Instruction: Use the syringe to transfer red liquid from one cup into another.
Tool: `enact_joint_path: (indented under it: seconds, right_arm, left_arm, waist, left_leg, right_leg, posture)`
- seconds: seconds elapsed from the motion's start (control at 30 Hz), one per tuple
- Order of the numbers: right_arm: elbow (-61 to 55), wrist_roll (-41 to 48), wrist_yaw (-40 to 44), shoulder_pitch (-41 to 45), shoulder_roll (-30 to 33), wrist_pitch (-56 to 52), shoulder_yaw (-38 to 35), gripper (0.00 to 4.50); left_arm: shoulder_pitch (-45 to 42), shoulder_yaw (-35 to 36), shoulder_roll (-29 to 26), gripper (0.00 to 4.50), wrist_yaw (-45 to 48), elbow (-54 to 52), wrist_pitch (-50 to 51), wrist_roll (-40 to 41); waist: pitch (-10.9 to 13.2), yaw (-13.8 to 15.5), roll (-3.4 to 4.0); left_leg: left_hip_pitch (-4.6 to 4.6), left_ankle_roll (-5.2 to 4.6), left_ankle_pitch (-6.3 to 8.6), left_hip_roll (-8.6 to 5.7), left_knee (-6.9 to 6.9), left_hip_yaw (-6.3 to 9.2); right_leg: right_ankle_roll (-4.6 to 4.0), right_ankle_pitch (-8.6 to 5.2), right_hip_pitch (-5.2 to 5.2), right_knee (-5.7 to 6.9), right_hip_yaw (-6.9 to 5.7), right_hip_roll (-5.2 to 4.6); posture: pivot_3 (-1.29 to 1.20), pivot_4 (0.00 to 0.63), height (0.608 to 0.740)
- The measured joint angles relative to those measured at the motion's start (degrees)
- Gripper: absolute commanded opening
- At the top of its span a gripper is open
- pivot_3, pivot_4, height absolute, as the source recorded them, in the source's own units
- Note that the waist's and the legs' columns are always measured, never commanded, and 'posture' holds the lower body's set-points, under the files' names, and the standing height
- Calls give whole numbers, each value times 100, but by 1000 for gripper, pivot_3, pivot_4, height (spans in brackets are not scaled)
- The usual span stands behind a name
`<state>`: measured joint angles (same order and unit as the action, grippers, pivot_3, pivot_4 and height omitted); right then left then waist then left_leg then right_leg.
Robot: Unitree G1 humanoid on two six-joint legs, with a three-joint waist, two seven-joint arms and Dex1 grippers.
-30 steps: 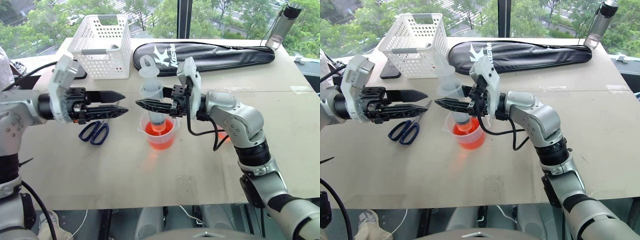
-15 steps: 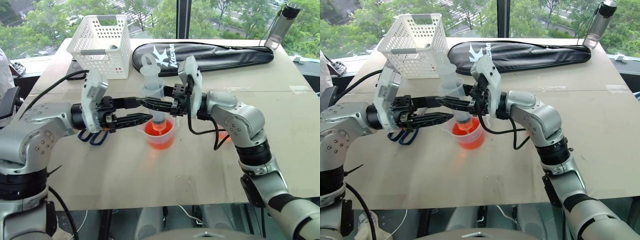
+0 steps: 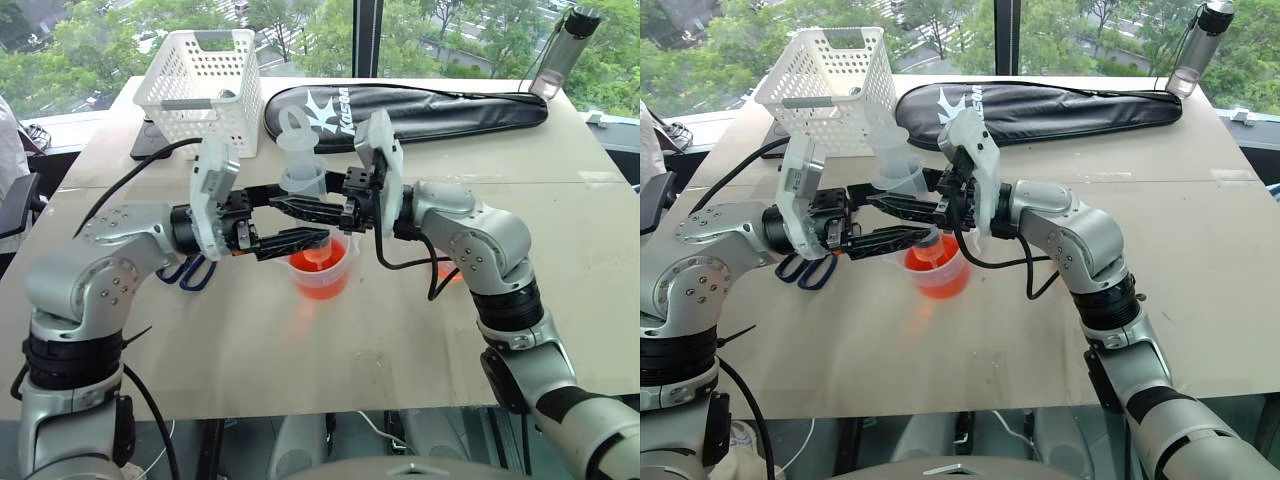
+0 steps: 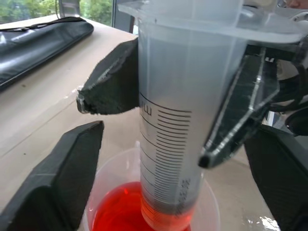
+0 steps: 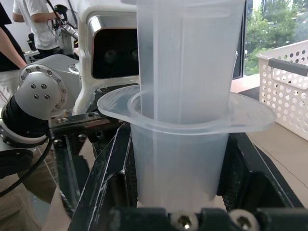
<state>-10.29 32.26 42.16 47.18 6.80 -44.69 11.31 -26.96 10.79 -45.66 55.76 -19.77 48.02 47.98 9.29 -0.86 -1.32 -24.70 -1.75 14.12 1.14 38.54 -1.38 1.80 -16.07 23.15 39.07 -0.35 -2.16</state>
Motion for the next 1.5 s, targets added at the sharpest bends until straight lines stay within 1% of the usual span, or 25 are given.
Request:
enact_joint_path:
  seconds: [0.1,0.13,0.2,0.27,0.3,0.37,0.4,0.6,0.67,0.77,0.8,0.83,0.97,1.17,1.33,1.5]
  right_arm:
    - [0,0,-3,0,-4,-6,0,1583]
    - [-1,1,-3,0,-9,-7,0,1583]
    - [-1,3,-11,0,-19,-9,-3,1583]
    - [-1,3,-40,2,-26,-11,-44,1583]
    - [-1,4,-63,12,-27,-15,-70,1583]
    - [-5,79,-75,17,-33,-38,-111,1566]
    - [-7,99,-84,18,-31,-43,-122,1540]
    - [-46,129,-110,18,4,-142,-154,1515]
    - [-50,166,-98,20,37,-165,-169,2599]
    - [-76,389,4,38,47,-266,-203,3983]
    - [-110,442,11,43,55,-268,-214,4380]
    - [-145,473,12,77,81,-265,-216,4500]
    - [-246,509,34,132,278,-259,-229,4500]
    - [-347,811,144,131,610,-290,-355,4500]
    - [-560,1002,2,69,882,-330,-770,4500]
    - [-840,1449,-380,-466,959,-535,-1251,4500]
  left_arm:
    - [-21,0,12,4500,-28,3,-24,5]
    - [-23,0,26,4107,-40,3,-48,5]
    - [-22,-4,54,3731,-56,3,-72,6]
    - [-14,-25,123,2836,-55,-4,-78,31]
    - [6,-40,156,2320,-56,-10,-95,33]
    - [16,-48,169,1496,-78,-10,-140,-12]
    - [16,-57,184,1369,-75,-12,-189,-40]
    - [19,-129,227,1369,-56,-2,-327,-126]
    - [19,-152,233,1369,-39,0,-357,-144]
    - [19,-177,235,1369,-49,22,-433,-186]
    - [19,-177,234,1369,-45,26,-462,-193]
    - [18,-177,234,1369,-33,47,-483,-201]
    - [16,-176,165,1369,78,121,-625,-291]
    - [16,-109,56,1369,256,193,-729,-275]
    - [-37,71,10,1369,268,359,-495,-19]
    - [-128,90,4,1369,196,359,-287,183]
  waist:
    - [0,3,0]
    - [0,2,0]
    - [0,3,0]
    - [0,3,0]
    - [0,3,0]
    - [0,3,0]
    - [0,3,0]
    - [0,3,0]
    - [0,3,0]
    - [0,3,0]
    - [0,2,0]
    - [0,-1,0]
    - [0,6,0]
    - [0,7,0]
    - [0,8,0]
    - [0,14,0]
  left_leg:
    - [0,0,0,0,0,0]
    - [0,0,0,0,0,0]
    - [0,0,0,0,0,0]
    - [-1,0,0,0,0,0]
    - [0,0,0,0,0,0]
    - [0,0,0,0,0,1]
    - [0,0,0,0,0,0]
    - [0,0,0,0,0,0]
    - [-1,0,0,0,-1,0]
    - [-1,0,0,0,-1,0]
    - [-1,0,0,0,-1,0]
    - [0,0,0,0,-1,0]
    - [0,0,0,-1,-1,0]
    - [-1,-1,0,0,-1,1]
    - [-1,-1,1,0,-2,2]
    - [-2,-2,1,0,-2,4]
  right_leg:
    - [0,0,0,0,0,0]
    - [0,0,0,0,0,0]
    - [0,0,0,0,0,0]
    - [0,0,0,0,0,0]
    - [0,0,0,0,0,0]
    - [0,0,0,0,-1,0]
    - [0,0,0,0,0,0]
    - [0,0,0,-1,0,0]
    - [0,0,0,-1,-1,0]
    - [0,0,0,-2,-1,0]
    - [0,0,0,-1,0,0]
    - [0,0,0,-1,0,0]
    - [0,0,-1,-3,-4,-1]
    - [0,0,-1,-5,-8,-2]
    - [0,0,-3,-7,-8,-4]
    - [0,0,-6,-9,3,-7]
  posture:
    - [0,150,724]
    - [0,150,724]
    - [0,150,724]
    - [0,150,724]
    - [0,150,724]
    - [0,150,724]
    - [0,150,724]
    - [0,150,724]
    - [0,150,724]
    - [0,150,724]
    - [0,150,724]
    - [0,150,724]
    - [0,150,724]
    - [0,150,724]
    - [0,150,724]
    - [0,150,724]
